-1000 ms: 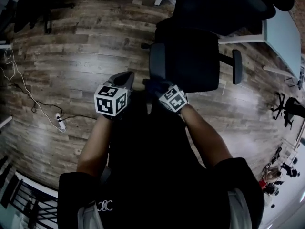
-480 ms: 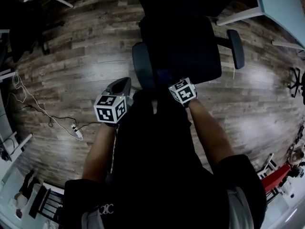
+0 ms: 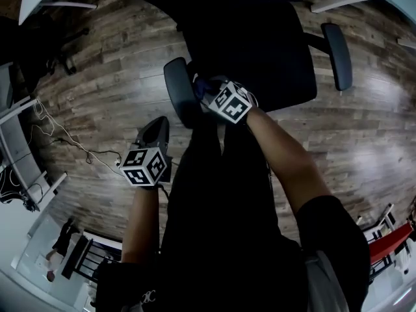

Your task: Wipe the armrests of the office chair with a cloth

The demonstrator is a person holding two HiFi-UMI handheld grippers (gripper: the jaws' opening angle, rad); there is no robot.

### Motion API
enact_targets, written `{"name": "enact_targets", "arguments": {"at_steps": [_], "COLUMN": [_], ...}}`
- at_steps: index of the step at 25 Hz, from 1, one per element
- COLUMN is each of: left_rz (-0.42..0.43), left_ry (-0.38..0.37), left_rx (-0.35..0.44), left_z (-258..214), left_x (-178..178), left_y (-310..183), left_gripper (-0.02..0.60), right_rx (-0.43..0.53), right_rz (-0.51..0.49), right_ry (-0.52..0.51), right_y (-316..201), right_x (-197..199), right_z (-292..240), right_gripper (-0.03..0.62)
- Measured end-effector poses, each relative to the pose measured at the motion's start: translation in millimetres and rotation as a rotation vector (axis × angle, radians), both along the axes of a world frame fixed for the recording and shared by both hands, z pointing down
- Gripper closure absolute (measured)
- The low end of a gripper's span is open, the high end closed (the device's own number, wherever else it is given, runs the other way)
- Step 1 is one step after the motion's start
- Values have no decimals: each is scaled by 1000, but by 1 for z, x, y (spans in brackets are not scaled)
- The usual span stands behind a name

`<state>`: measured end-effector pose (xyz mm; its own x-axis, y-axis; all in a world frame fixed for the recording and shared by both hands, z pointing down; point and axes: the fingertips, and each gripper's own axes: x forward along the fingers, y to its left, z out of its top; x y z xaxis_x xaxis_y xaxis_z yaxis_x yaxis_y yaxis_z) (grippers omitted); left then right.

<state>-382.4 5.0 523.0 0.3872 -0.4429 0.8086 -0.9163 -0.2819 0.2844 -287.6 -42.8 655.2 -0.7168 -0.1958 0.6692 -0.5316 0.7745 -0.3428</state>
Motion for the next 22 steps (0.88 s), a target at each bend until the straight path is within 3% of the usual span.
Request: {"name": "enact_targets", "arguments": {"at_steps": [9,14,22], "left_rz": [-105,-181,-222], "left_ry": [6,-1,11], "left_rx": [10,-2,-27], "left_z": [5,16,34], "left_x": [1,-13,-23], "left_y": [1,10,29], "left_gripper": [575,575,575], "right_rx": [-31,-38,-101], "right_rz": [-120,-136,-78], "right_ry": [-113,-65,68], "right_y": [-19,-30,-61], "right_x": [-34,-36,-34], "right_z": [33,58,118], "right_gripper": [508,508,512]}}
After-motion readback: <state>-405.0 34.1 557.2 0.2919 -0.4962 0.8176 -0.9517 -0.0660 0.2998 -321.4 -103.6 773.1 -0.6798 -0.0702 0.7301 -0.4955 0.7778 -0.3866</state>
